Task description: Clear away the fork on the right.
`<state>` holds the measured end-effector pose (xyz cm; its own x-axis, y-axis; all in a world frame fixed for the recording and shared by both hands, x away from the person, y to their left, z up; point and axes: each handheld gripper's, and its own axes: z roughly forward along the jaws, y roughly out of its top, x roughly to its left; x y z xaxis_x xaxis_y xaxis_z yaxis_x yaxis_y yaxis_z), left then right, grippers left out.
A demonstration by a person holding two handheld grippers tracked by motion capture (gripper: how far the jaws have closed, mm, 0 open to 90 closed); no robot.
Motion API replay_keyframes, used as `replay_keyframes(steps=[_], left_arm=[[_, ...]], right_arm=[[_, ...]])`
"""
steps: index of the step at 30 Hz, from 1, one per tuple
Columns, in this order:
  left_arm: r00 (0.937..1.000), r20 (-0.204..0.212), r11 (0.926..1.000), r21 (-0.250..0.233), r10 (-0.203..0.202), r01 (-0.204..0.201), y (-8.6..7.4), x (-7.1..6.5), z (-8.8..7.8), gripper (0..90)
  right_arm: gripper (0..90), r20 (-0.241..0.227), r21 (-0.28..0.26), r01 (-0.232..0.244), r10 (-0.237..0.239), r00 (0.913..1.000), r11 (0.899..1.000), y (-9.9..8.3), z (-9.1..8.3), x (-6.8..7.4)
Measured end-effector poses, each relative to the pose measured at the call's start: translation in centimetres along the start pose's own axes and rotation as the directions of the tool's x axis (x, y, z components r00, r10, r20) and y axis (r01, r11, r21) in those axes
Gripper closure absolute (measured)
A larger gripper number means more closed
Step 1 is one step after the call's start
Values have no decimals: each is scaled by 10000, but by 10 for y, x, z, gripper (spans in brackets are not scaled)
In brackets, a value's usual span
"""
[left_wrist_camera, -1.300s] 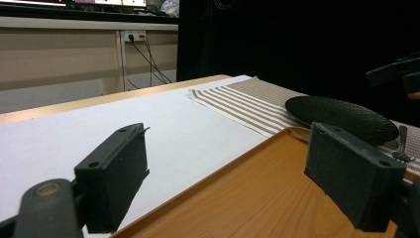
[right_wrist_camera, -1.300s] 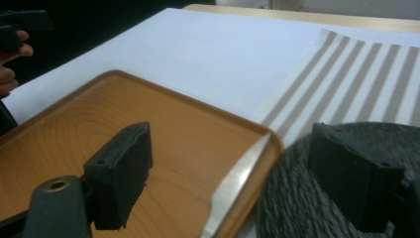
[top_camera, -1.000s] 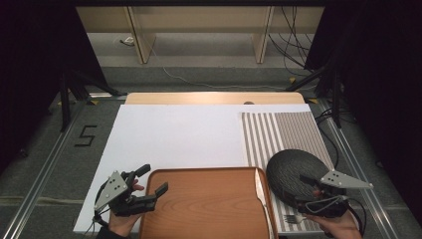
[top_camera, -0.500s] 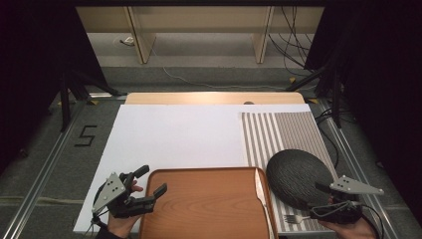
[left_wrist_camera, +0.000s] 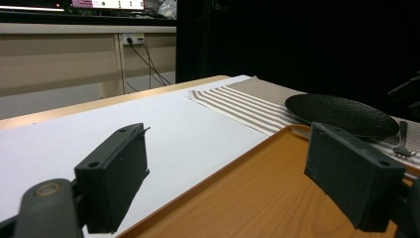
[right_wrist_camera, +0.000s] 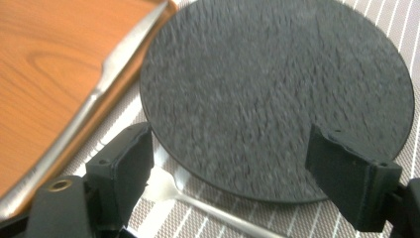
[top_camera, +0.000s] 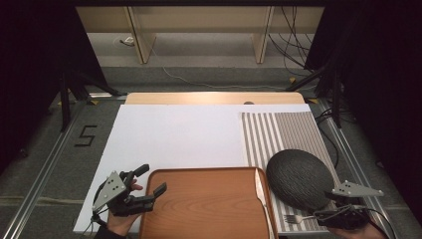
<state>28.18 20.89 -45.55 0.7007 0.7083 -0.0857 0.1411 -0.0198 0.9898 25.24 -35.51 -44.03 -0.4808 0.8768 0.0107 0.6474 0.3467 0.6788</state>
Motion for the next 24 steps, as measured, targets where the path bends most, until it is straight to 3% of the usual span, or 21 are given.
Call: replay_keyframes(steps=[7,14,15,24], left_arm=[[9995,89,9995,-121,-298,299,0,-2,-4,159],[9999,130,10000,7,-34,34,0,-7,-4,159],[9999,114,10000,7,-39,39,0,-7,-4,159],[10000,66,10000,9,19,-19,0,-6,-3,159]], right_arm=[[199,186,792,-63,49,9998,9968,-6,-4,-7],[200,245,1411,-4,-31,9997,9900,-10,0,-10],[201,254,1735,99,-145,9996,9848,-11,2,-10],[201,241,2598,93,-161,9996,9656,-15,11,-13]])
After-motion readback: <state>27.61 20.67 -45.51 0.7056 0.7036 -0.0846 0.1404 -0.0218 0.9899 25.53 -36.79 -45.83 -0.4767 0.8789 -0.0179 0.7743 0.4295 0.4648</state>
